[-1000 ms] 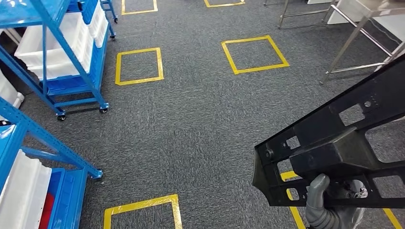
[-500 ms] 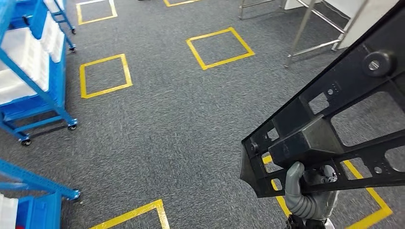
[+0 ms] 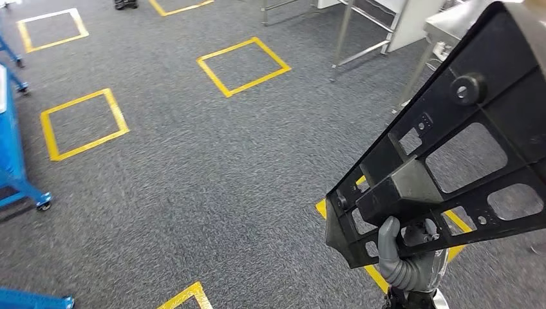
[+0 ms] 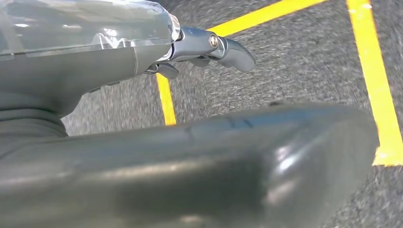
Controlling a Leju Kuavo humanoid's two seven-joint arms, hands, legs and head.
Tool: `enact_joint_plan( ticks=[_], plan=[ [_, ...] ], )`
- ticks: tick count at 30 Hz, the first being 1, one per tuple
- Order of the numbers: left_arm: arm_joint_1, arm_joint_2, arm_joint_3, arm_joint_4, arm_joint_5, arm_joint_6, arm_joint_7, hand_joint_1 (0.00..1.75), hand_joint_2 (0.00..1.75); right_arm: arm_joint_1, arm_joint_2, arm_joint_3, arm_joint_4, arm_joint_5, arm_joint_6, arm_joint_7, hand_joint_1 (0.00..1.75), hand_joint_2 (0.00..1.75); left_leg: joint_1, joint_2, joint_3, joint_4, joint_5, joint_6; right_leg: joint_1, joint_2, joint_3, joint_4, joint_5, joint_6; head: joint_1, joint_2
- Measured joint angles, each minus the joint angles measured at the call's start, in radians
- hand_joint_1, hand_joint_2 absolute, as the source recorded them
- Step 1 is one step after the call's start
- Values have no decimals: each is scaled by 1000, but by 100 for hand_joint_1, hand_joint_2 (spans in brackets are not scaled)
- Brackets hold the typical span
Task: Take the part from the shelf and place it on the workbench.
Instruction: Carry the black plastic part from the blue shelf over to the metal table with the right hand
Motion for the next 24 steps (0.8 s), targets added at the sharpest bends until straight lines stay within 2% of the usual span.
enact_joint_plan(
  ticks=[1,2,3,4,6,7,8,10,11,12,14,15,16,17,18,19,21,22,23,24],
  plan=[
    [2,-1,0,1,-4,-5,0,0,0,5,-7,-4,3,1,-8,-1,175,175,-2,16,-1,1,-1,1,-1,-4,-21,47,-15,2,0,0],
    [3,-1,0,1,-8,-11,0,0,0,11,-14,-8,5,1,-15,-1,175,175,-3,32,-2,2,-2,1,-1,-7,-24,61,-12,4,0,0],
    [3,-2,0,1,-9,-17,0,0,0,17,-20,-12,7,2,-21,-2,175,175,-3,46,-2,4,-4,0,-1,-12,-6,32,9,5,0,0],
    [3,-3,0,2,-11,-23,-1,0,0,22,-25,-16,8,2,-26,-2,175,175,-3,59,-1,7,-6,-2,-1,-23,32,-31,40,4,0,0],
    [1,-3,0,2,-11,-31,-1,0,0,29,-34,-23,8,1,-31,-4,175,175,-7,82,0,14,-13,-10,4,-60,107,-165,84,-4,0,0],
    [1,-3,0,2,-12,-34,-1,0,0,31,-37,-25,8,2,-33,-4,175,175,-9,91,1,17,-17,-16,7,-70,127,-202,93,-10,0,0],
    [0,-3,-1,2,-13,-39,-2,0,0,35,-39,-27,8,2,-35,-4,175,175,-11,99,4,19,-19,-21,10,-72,132,-214,92,-16,0,0],
    [-4,-2,-3,2,-19,-51,-2,0,0,47,-40,-34,6,3,-46,-4,175,175,-11,114,9,19,-24,-30,9,-50,131,-216,97,-25,0,0],
    [-5,-1,-6,2,-24,-59,-2,0,0,55,-40,-39,3,6,-53,-4,175,175,-9,106,10,27,-32,-35,6,-40,132,-219,100,-31,0,0],
    [-5,0,-10,2,-28,-68,-3,0,0,63,-40,-44,-2,10,-59,-3,175,175,-6,86,2,52,-52,-40,3,-30,132,-221,103,-36,0,0],
    [-4,3,-20,3,-36,-84,-3,0,0,75,-39,-53,-11,20,-66,-2,175,175,-1,32,-42,162,-120,-49,0,-10,130,-223,108,-44,0,0],
    [-3,4,-24,3,-39,-91,-3,0,0,80,-39,-58,-14,24,-67,-1,175,175,0,16,-73,234,-155,-51,1,2,128,-223,109,-46,0,0],
    [-3,5,-28,4,-43,-97,-3,0,0,87,-39,-63,-18,28,-68,-1,175,175,1,10,-98,291,-174,-52,2,15,126,-223,110,-47,0,0],
    [-3,6,-33,4,-47,-103,-3,0,0,94,-39,-69,-21,31,-69,0,175,175,1,7,-109,316,-175,-51,3,29,126,-222,111,-47,0,0],
    [-3,8,-38,4,-50,-108,-3,0,0,100,-39,-74,-24,32,-69,0,175,175,1,4,-102,299,-153,-49,3,44,127,-221,111,-47,0,0],
    [-3,10,-43,4,-53,-113,-4,0,0,105,-39,-80,-27,33,-69,1,175,175,1,-2,-76,244,-116,-46,3,60,128,-220,112,-46,0,0],
    [-3,16,-50,5,-56,-121,-5,0,0,110,-39,-87,-33,36,-69,3,175,175,3,-46,-12,99,-50,-37,3,88,127,-217,113,-41,0,0],
    [-4,18,-52,5,-57,-123,-5,0,0,112,-38,-90,-36,38,-69,3,175,175,2,-65,8,51,-36,-34,2,101,123,-215,115,-36,0,0],
    [-6,20,-55,6,-58,-125,-5,0,0,113,-38,-92,-39,42,-69,5,175,175,1,-78,17,28,-33,-30,0,113,119,-214,117,-29,0,0],
    [-9,22,-59,6,-59,-127,-5,0,0,115,-37,-94,-41,46,-69,7,175,175,-1,-75,20,23,-35,-27,-2,125,114,-215,121,-21,0,0]
  ],
)
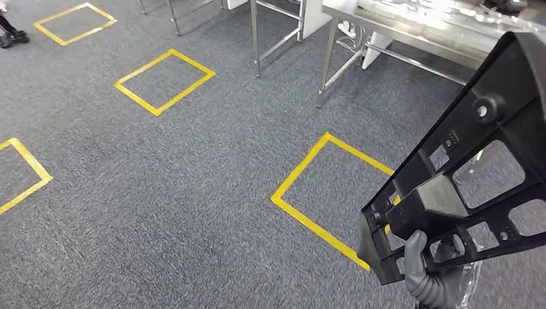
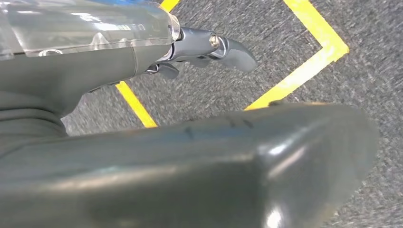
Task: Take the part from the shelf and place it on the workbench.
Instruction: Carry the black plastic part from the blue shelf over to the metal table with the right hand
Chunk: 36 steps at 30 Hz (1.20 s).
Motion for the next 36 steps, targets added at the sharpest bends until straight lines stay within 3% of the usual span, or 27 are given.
enact_joint_plan(
  ticks=[1,2,3,4,6,8,9,10,12,13,14,16,17,19,21,22,23,24,25,27,28,30,33,34,36],
  plan=[
    [-4,1,-4,0,-1,-1,1,0,0,3,1,-2,-2,4,0,3,175,175,0,11,0,-3,3,5,-1,11,-4,-2,4,8,0,0],
    [-7,1,-8,0,-2,-3,2,0,0,7,2,-3,-4,8,1,6,175,175,1,24,1,-8,8,12,-1,4,-8,1,3,14,0,0],
    [-9,2,-11,0,-3,-4,3,0,0,9,2,-5,-6,12,1,8,175,175,2,38,2,-15,14,19,0,-21,-18,17,-9,18,0,0],
    [-9,2,-13,0,-3,-5,5,0,0,8,2,-6,-8,15,2,10,175,175,4,54,1,-20,18,26,2,-55,-36,53,-33,22,0,0],
    [-6,4,-15,0,-3,-6,8,0,0,6,2,-6,-8,20,3,14,175,175,-1,84,-3,-23,21,32,2,-119,-95,179,-104,28,0,0],
    [-5,6,-16,0,-1,-8,11,0,0,5,3,-5,-6,21,6,20,175,175,-5,114,-6,-21,21,32,0,-133,-136,275,-137,33,0,0],
    [-6,6,-17,0,1,-9,12,0,0,5,3,-5,-5,21,7,24,175,175,-5,129,-7,-21,20,32,0,-136,-129,270,-124,34,0,0],
    [-7,6,-17,0,3,-11,13,0,0,6,3,-5,-3,22,10,28,175,175,-6,142,-6,-20,18,30,0,-143,-101,223,-97,33,0,0],
    [-9,6,-17,0,9,-13,13,0,0,4,3,-5,-1,29,14,37,175,175,-8,165,-2,-16,13,24,6,-186,-16,78,-41,24,0,0],
    [-10,6,-17,0,11,-13,14,0,0,2,3,-5,1,34,15,42,175,175,-11,175,0,-14,9,20,10,-203,13,26,-27,17,0,0],
    [-10,6,-17,0,13,-14,14,0,0,1,3,-5,3,40,15,49,175,175,-13,183,2,-12,7,14,13,-213,26,0,-24,10,0,0],
    [-13,6,-17,0,15,-14,14,0,0,-2,3,-5,8,52,14,68,175,175,-15,200,5,-13,5,4,15,-195,22,-5,-22,-3,0,0],
    [-15,6,-17,0,15,-15,14,0,0,-4,3,-5,10,62,12,80,175,175,-13,194,6,-10,2,-2,13,-186,21,-8,-19,-9,0,0],
    [-16,7,-17,0,16,-16,14,0,0,-13,3,-6,15,86,4,109,175,175,-9,146,-13,39,-34,-12,6,-171,21,-16,-11,-22,0,0],
    [-14,7,-17,0,16,-17,14,0,0,-27,3,-6,21,115,-6,139,175,175,-4,93,-73,168,-103,-18,4,-158,17,-17,-8,-29,0,0],
    [-13,7,-17,0,16,-17,14,0,0,-32,3,-6,24,128,-9,153,175,175,-3,84,-106,238,-131,-20,5,-151,16,-17,-8,-31,0,0],
    [-12,7,-17,0,16,-18,14,0,0,-36,3,-6,27,141,-12,168,175,175,-3,81,-129,283,-140,-22,5,-144,16,-16,-8,-31,0,0],
    [-11,7,-17,0,16,-18,14,0,0,-40,3,-6,30,154,-13,183,175,175,-2,81,-135,289,-128,-22,6,-137,18,-16,-8,-31,0,0],
    [-10,7,-17,0,15,-19,15,0,0,-44,3,-6,33,166,-12,198,175,175,-2,81,-121,253,-96,-21,6,-130,20,-16,-8,-30,0,0],
    [-10,8,-18,0,14,-21,16,0,0,-50,2,-6,39,185,-8,221,175,175,-1,77,-61,110,-18,-16,6,-120,24,-14,-11,-26,0,0],
    [-11,9,-18,0,14,-21,16,0,0,-53,1,-6,42,190,-5,228,175,175,-1,74,-36,48,6,-12,8,-116,23,-11,-12,-22,0,0],
    [-13,10,-20,0,14,-24,19,0,0,-57,0,-5,48,195,1,238,175,175,-4,68,-19,-4,16,-2,10,-112,19,-8,-13,-11,0,0],
    [-16,7,-24,0,16,-25,23,0,0,-61,-3,-1,59,197,3,249,175,175,-1,71,-15,-16,22,16,8,-114,15,1,-20,8,0,0],
    [-16,6,-26,0,16,-25,25,0,0,-63,-5,0,62,197,3,252,175,175,1,73,-12,-21,25,22,7,-117,5,26,-36,13,0,0],
    [-16,5,-28,0,17,-25,28,0,0,-68,-8,2,70,198,6,259,175,175,1,76,-7,-26,27,29,4,-126,-49,137,-94,21,0,0]
  ],
)
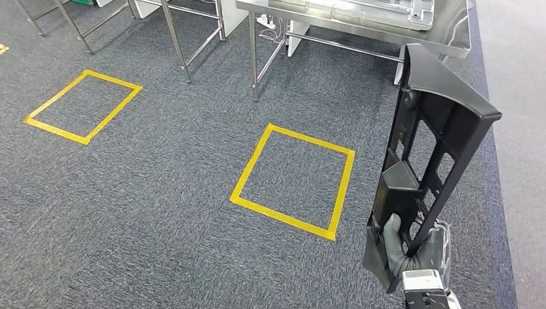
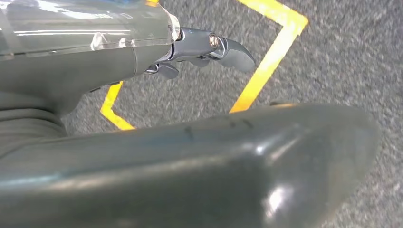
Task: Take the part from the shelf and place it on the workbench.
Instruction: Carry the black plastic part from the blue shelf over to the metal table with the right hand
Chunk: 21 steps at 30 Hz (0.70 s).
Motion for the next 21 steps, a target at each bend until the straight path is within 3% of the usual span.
enact_joint_plan(
  ticks=[2,3,4,6,7,9,12,13,15,17,18,19,21],
  plan=[
    [1,0,-2,0,2,0,3,0,0,-3,-3,2,8,4,5,9,175,175,-1,2,2,1,-4,1,-3,-3,-64,120,-42,6,0,0],
    [1,0,-4,0,2,0,4,0,0,-3,-4,2,11,6,8,14,175,175,-1,3,4,1,-8,1,-3,-4,-78,138,-35,9,0,0],
    [2,0,-5,0,3,0,5,0,0,-3,-4,2,13,9,11,18,175,175,-1,3,9,2,-12,-1,-4,-6,-70,117,-9,9,0,0],
    [3,-1,-6,0,4,0,5,0,0,-4,-6,3,15,16,17,23,175,175,-1,3,23,3,-24,-8,-5,-13,-10,-10,64,7,0,0],
    [3,-1,-7,0,4,0,6,0,0,-5,-8,3,16,19,21,24,175,175,-3,3,27,5,-31,-13,-3,-17,21,-73,86,4,0,0],
    [2,-1,-7,0,7,0,7,0,0,-6,-11,6,18,24,30,28,175,175,-6,4,31,6,-41,-24,1,-20,49,-129,87,-9,0,0],
    [-2,-1,-7,0,9,1,8,0,0,-8,-15,10,19,32,37,35,175,175,-6,8,40,10,-56,-41,3,-13,59,-136,73,-32,0,0],
    [-3,0,-7,0,10,1,7,0,0,-10,-16,11,20,35,38,35,175,175,-5,8,33,34,-67,-46,2,-12,66,-139,68,-40,0,0],
    [-4,0,-7,0,10,1,7,0,0,-18,-18,14,22,40,41,37,175,175,-3,6,-27,154,-111,-53,1,-12,83,-144,56,-52,0,0],
    [-3,0,-7,0,11,1,8,0,0,-25,-18,17,28,40,47,39,175,175,-2,5,-125,301,-148,-55,4,-10,100,-144,40,-58,0,0],
    [-1,0,-7,0,12,1,8,0,0,-28,-18,17,31,41,52,41,175,175,-2,5,-160,336,-140,-54,6,-8,112,-144,30,-58,0,0],
    [0,0,-7,0,13,1,9,0,0,-31,-18,17,35,42,56,43,175,175,-3,5,-175,329,-108,-51,7,-4,126,-144,20,-58,0,0],
    [3,1,-7,0,15,2,12,0,0,-37,-18,19,42,45,66,49,175,175,-7,4,-155,212,-1,-38,9,0,158,-145,-4,-57,0,0]
  ],
)
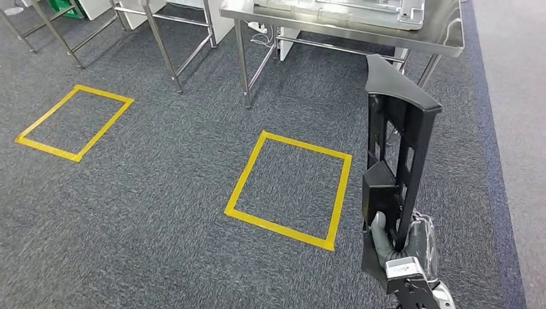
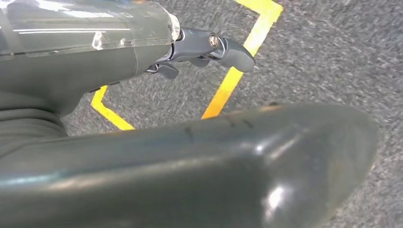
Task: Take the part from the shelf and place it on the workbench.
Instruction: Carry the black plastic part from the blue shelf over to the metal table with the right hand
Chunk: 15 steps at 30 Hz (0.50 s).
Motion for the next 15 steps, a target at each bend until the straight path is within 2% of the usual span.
enact_joint_plan(
  ticks=[1,2,4,6,7,9,10,11,13,14,15],
  plan=[
    [2,2,0,1,1,1,1,0,0,-5,0,1,3,2,4,2,175,175,-5,-1,19,-61,37,8,1,2,13,-1,-11,3,0,0],
    [2,4,0,1,2,1,2,0,0,-9,0,2,6,4,7,4,175,175,-10,-2,38,-111,53,16,1,3,20,-3,-20,8,0,0],
    [0,6,0,2,3,2,4,0,0,-16,0,3,11,8,10,7,175,175,-17,-2,55,-144,39,25,-1,5,26,-10,-29,19,-1,0],
    [-2,6,0,2,3,2,4,0,0,-18,0,4,13,10,10,8,175,175,-19,-2,59,-152,32,27,-2,4,27,-17,-30,23,-1,0],
    [-2,6,0,2,3,2,4,0,0,-18,0,4,13,10,10,8,175,175,-19,-2,59,-154,32,28,-2,4,30,-15,-29,23,-1,0],
    [-2,6,0,2,3,2,4,0,0,-19,0,4,15,10,11,8,175,175,-16,-3,70,-169,28,34,-1,3,33,-4,-17,30,-1,0],
    [0,6,0,2,3,2,4,0,0,-23,0,5,17,11,11,8,175,175,-13,-4,93,-187,24,40,-1,1,8,47,-9,36,-1,0],
    [1,6,0,2,4,2,4,0,0,-27,-1,5,20,11,13,8,175,175,-10,-5,119,-206,17,45,-3,-1,-31,111,-10,42,0,0],
    [4,6,-1,2,4,2,4,0,0,-34,-3,5,27,11,17,8,175,175,-7,-7,173,-236,-1,49,-9,-4,-138,250,-55,50,0,0],
    [4,6,-1,2,3,2,4,0,0,-35,-3,5,31,11,19,9,175,175,-6,-9,192,-240,-14,47,-11,-5,-173,270,-84,54,0,0],
    [6,6,-1,2,3,2,4,0,0,-35,-4,5,35,11,21,10,175,175,-4,-10,212,-242,-28,44,-14,-5,-197,264,-101,59,0,0]
  ],
)
